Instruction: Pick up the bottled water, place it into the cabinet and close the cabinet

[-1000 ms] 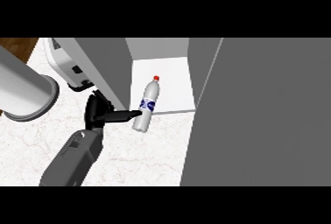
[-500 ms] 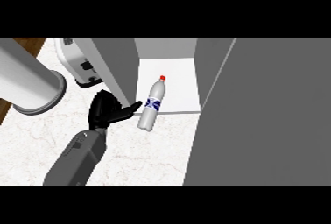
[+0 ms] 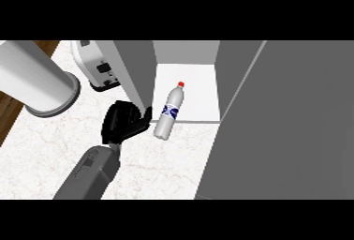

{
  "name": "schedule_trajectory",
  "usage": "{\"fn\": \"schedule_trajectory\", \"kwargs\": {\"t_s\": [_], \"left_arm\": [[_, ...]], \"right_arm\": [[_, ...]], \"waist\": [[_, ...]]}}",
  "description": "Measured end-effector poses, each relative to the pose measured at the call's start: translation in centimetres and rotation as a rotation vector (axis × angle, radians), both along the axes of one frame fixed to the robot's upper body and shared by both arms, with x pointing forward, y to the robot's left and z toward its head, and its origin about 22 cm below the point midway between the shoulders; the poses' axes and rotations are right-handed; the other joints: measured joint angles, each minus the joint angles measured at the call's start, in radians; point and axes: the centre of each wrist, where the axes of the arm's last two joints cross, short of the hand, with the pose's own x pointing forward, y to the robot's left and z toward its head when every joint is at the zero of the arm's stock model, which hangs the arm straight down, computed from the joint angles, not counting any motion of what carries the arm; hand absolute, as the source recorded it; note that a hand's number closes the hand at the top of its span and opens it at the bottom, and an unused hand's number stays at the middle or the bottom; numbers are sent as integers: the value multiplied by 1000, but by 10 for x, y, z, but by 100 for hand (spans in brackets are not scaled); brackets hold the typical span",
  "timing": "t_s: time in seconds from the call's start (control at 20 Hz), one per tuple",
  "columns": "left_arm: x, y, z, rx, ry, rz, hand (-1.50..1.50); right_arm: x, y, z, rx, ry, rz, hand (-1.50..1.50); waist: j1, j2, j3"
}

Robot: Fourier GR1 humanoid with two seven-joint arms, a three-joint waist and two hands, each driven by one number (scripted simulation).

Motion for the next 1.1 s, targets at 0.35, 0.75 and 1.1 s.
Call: {"fn": "schedule_trajectory", "kwargs": {"t_s": [0.35, 0.75, 1.1], "left_arm": [[-35, -14, 39, -94, -150, -112, 150], [-85, 26, 58, -101, -185, -92, 150], [-114, 65, 60, -116, -195, -54, 150]], "right_arm": [[-11, 18, -2, 6, 125, 91, 150], [-5, 48, 7, 2, 157, 140, 150], [1, 90, 17, -36, 106, 238, 150]], "waist": [[8, -5, 2], [5, 0, 1], [10, 3, 0]]}}
